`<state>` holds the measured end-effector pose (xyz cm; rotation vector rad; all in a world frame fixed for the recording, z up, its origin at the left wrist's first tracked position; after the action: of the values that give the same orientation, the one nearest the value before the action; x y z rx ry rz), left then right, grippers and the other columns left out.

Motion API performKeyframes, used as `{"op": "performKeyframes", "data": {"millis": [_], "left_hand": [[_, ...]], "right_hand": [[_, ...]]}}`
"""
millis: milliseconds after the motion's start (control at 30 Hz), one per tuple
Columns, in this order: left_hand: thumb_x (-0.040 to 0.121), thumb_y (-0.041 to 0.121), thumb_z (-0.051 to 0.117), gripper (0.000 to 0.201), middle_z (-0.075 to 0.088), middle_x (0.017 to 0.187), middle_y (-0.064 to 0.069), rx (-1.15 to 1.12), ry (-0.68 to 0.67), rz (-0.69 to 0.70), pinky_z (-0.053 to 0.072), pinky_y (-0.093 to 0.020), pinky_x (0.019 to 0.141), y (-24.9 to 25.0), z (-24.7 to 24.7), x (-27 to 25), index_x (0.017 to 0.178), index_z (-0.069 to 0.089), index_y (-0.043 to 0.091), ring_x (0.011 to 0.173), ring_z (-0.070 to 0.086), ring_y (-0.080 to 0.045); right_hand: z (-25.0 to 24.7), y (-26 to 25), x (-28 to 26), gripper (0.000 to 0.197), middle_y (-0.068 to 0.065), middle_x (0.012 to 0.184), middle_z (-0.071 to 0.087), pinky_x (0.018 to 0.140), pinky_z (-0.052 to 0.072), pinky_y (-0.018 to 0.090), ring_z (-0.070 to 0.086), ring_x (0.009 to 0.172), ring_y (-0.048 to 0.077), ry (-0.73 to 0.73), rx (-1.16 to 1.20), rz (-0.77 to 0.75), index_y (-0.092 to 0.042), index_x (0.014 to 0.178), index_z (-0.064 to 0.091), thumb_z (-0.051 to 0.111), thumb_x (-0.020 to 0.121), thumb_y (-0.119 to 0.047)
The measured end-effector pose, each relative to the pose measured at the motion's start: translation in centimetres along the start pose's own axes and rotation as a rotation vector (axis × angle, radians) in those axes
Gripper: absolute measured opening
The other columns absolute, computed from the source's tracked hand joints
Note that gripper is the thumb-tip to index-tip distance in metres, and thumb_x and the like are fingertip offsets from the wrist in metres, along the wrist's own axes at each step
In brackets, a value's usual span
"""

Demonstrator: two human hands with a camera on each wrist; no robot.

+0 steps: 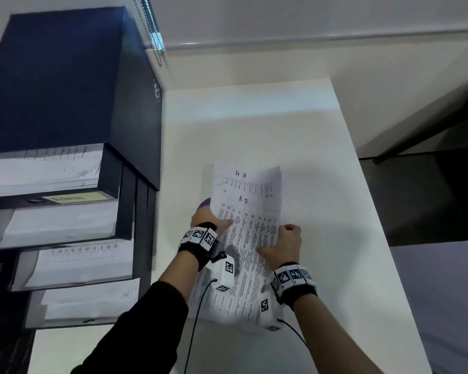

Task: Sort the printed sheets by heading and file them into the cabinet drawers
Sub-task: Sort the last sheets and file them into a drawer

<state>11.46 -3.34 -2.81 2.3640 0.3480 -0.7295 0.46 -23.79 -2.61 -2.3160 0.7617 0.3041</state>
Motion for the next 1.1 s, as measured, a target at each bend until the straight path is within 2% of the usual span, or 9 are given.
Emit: {"op": "performKeyframes", "data": {"millis": [133,267,367,500,600,700,833,933,1100], "left_hand": [[0.076,0.021,0.083,0.046,0.073,0.107,-0.002,-0.366,-0.142,0.134,0.056,-0.034,0.087,-0.1,-1.2,-1.5,0.118,0.066,0.013,0.098,0.069,-0.022],[0.08,0.013,0.079,0.036,0.075,0.099,0.003,-0.55,-0.187,0.329,0.057,-0.022,0.073,3.2,-5.4,-6.1,0.114,0.068,0.012,0.091,0.072,-0.012],[0.082,0.005,0.075,0.029,0.076,0.095,0.006,-0.598,-0.222,0.458,0.056,-0.021,0.072,5.8,-9.0,-9.2,0.107,0.068,0.019,0.088,0.072,-0.01],[0.081,0.001,0.074,0.035,0.074,0.104,-0.006,-0.628,-0.185,0.578,0.058,-0.029,0.075,8.0,-13.3,-12.2,0.115,0.065,0.005,0.092,0.072,-0.019],[0.08,0.006,0.076,0.044,0.073,0.11,-0.007,-0.675,-0.082,0.648,0.057,-0.03,0.086,8.7,-15.7,-13.7,0.121,0.061,0.002,0.102,0.07,-0.018],[0.081,0.011,0.078,0.039,0.073,0.11,-0.003,-0.674,-0.012,0.695,0.055,-0.027,0.091,8.2,-16.6,-14.7,0.117,0.062,0.011,0.105,0.069,-0.014],[0.078,0.018,0.081,0.038,0.074,0.107,0.002,-0.597,-0.032,0.618,0.056,-0.026,0.087,5.6,-14.7,-13.7,0.113,0.066,0.013,0.102,0.07,-0.012],[0.074,0.006,0.082,0.032,0.072,0.097,0.005,-0.537,0.031,0.568,0.056,-0.022,0.074,3.4,-13.2,-12.8,0.096,0.069,0.023,0.09,0.07,-0.013],[0.082,0.018,0.077,0.019,0.071,0.089,0.009,-0.542,0.07,0.491,0.052,-0.011,0.066,2.1,-12.7,-13.3,0.1,0.072,0.015,0.083,0.069,-0.009]], "right_hand": [[-0.2,1.1,0.4,0.091,0.008,0.127,0.041,0.106,0.043,0.036,0.048,0.116,0.023,-0.049,0.237,0.016,-0.012,0.136,0.045,0.089,0.06,-0.035],[-2.2,1.5,0.8,0.121,0.002,0.126,0.053,0.099,0.05,0.048,0.056,0.112,0.019,-0.137,0.669,0.11,-0.018,0.147,0.03,0.091,0.048,-0.051],[-4.9,-1.5,0.0,0.09,0.003,0.116,0.07,0.094,0.054,0.044,0.067,0.107,0.021,-0.237,0.862,0.006,-0.011,0.13,0.053,0.093,0.055,-0.039],[-11.1,-7.9,-2.9,0.028,-0.001,0.097,0.075,0.074,0.057,0.024,0.072,0.089,0.013,-0.099,0.925,-0.236,-0.003,0.108,0.067,0.072,0.081,-0.001],[-14.4,-10.9,-5.5,0.021,0.002,0.101,0.073,0.073,0.057,0.023,0.071,0.091,0.012,0.039,0.902,-0.411,-0.001,0.107,0.066,0.065,0.087,0.003],[-15.3,-11.8,-7.7,0.02,-0.005,0.101,0.071,0.075,0.058,0.022,0.07,0.092,0.007,0.104,0.85,-0.487,-0.011,0.104,0.065,0.068,0.087,-0.002],[-12.6,-9.7,-8.2,0.032,-0.006,0.1,0.072,0.079,0.059,0.026,0.07,0.093,0.008,0.088,0.8,-0.353,-0.017,0.104,0.063,0.079,0.077,-0.008],[-9.6,-7.9,-7.6,0.04,-0.002,0.102,0.07,0.083,0.056,0.034,0.067,0.096,0.015,0.088,0.681,-0.214,-0.014,0.107,0.061,0.083,0.073,-0.016],[-8.6,-8.6,-7.8,0.029,0.007,0.102,0.07,0.078,0.051,0.028,0.067,0.096,0.022,0.152,0.551,-0.204,-0.006,0.109,0.068,0.073,0.084,-0.02]]}}
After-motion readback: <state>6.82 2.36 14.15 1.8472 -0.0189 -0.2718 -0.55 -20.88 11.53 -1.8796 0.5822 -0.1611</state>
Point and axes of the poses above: each hand's wrist, its own x-axis towards the middle knuckle, its own z-axis out of the palm, y = z × x, the point moved 6 cm from there along x, towards the middle knuckle
